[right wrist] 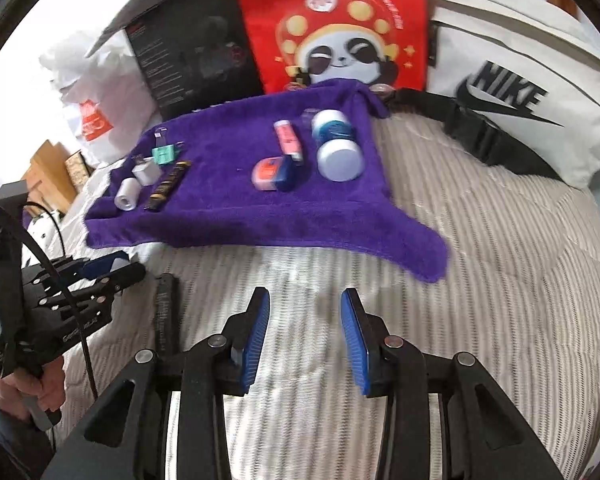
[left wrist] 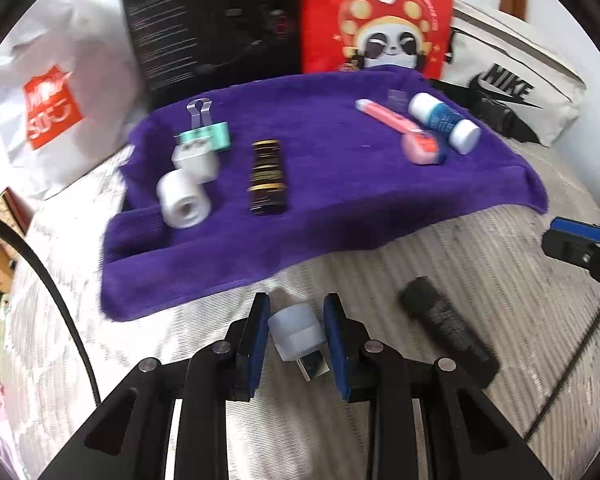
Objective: Organize rigid objects
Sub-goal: 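Grasp the white USB plug with left gripper while right gripper grasps the black stick device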
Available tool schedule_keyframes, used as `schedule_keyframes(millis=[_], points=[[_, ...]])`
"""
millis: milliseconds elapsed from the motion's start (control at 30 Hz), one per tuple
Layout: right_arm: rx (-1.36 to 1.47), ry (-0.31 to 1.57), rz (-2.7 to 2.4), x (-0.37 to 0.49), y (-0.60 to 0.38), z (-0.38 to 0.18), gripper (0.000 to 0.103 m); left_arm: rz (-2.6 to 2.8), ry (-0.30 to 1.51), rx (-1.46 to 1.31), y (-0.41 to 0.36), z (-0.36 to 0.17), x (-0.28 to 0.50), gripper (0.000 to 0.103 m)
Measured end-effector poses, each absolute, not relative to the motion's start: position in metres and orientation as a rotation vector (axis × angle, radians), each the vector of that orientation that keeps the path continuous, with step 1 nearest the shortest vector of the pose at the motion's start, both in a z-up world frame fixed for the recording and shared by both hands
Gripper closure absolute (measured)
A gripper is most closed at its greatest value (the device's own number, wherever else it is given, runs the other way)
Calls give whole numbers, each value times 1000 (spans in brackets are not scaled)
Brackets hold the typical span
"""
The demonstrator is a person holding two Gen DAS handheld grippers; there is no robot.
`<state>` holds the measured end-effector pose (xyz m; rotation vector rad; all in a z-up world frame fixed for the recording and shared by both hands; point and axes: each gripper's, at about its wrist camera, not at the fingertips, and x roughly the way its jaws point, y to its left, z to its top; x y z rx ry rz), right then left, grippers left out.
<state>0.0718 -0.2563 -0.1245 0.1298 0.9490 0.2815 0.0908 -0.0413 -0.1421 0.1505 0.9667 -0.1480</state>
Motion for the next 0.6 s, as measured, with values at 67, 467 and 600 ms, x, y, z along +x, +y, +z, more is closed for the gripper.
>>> schedule_keyframes(millis=[67, 467, 600], points=[[120, 946, 319, 70, -246, -123, 66, -119, 966, 135, -26, -141, 89, 76], [14, 980, 504, 65, -170, -136, 66, -38, 974, 53, 31, -144, 80, 76], [-14, 995, 507, 66, -161, -143, 66, -44, 971, 49, 32, -148, 78, 76]])
